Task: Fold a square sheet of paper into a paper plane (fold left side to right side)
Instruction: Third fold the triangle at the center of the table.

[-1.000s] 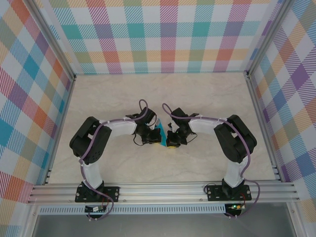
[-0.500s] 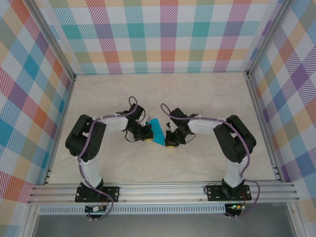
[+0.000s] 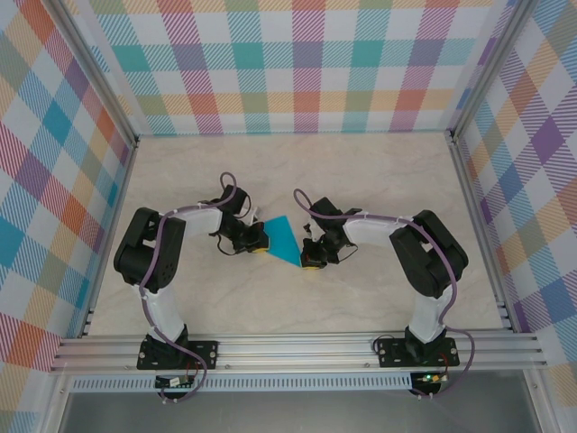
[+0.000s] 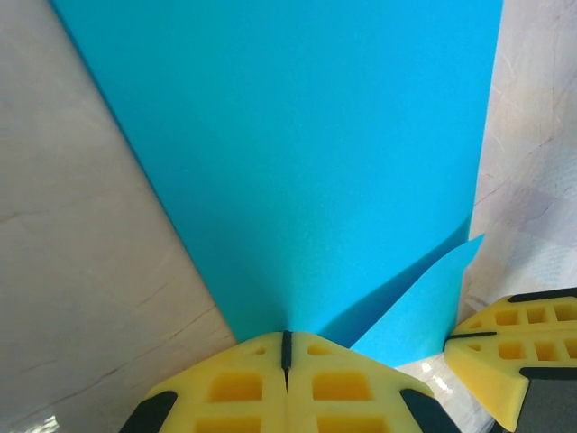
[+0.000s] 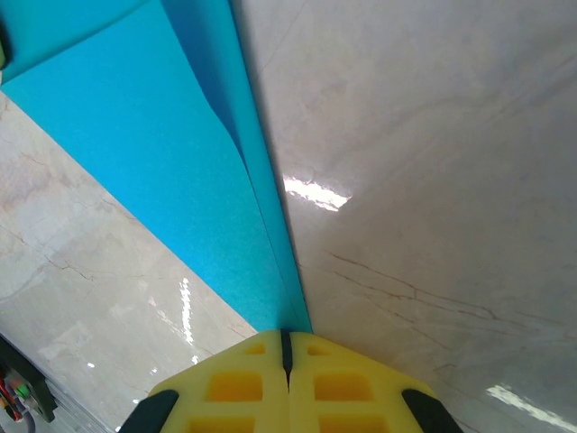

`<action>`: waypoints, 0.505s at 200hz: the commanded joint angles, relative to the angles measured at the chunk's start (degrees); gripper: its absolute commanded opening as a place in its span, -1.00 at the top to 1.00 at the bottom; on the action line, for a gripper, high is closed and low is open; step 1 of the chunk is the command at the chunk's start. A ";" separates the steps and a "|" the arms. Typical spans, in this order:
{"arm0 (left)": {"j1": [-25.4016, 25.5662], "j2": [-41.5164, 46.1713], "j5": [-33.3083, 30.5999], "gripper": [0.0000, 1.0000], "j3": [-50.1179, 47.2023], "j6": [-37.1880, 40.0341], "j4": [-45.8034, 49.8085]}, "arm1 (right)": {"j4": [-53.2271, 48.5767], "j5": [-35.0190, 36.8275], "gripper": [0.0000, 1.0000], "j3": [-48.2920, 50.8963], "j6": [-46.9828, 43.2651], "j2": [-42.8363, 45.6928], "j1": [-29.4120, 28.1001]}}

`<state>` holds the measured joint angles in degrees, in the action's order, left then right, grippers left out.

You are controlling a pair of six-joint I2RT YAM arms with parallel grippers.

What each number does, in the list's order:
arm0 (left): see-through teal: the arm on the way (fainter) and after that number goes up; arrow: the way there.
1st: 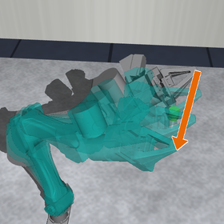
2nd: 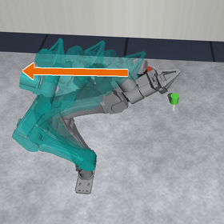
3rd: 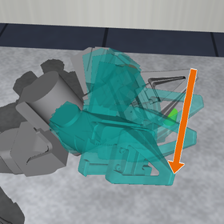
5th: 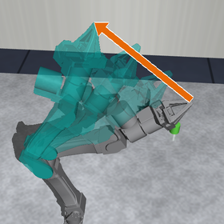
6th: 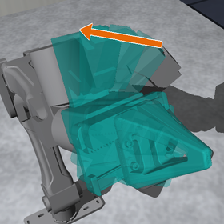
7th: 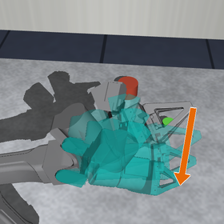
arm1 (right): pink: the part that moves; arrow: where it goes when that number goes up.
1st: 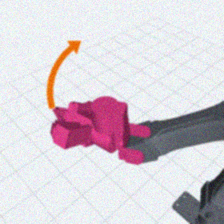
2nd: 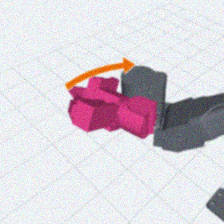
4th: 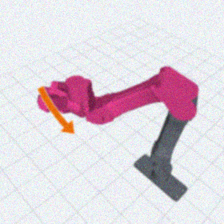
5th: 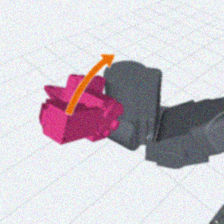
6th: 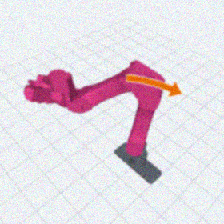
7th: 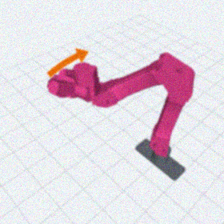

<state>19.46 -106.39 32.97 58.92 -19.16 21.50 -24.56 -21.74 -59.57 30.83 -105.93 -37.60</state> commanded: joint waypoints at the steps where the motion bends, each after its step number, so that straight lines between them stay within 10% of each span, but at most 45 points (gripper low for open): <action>1: -4.16 -1.29 -10.89 0.92 -0.13 1.59 3.87 | -7.62 3.89 1.00 3.49 -0.95 -0.92 0.07; 101: -4.02 12.96 -2.05 0.69 -4.16 -4.94 -1.09 | -5.82 2.05 1.00 4.05 -0.33 0.90 0.00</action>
<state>15.44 -99.63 27.88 57.67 -20.45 23.49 -23.90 -22.11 -57.36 30.85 -104.18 -37.60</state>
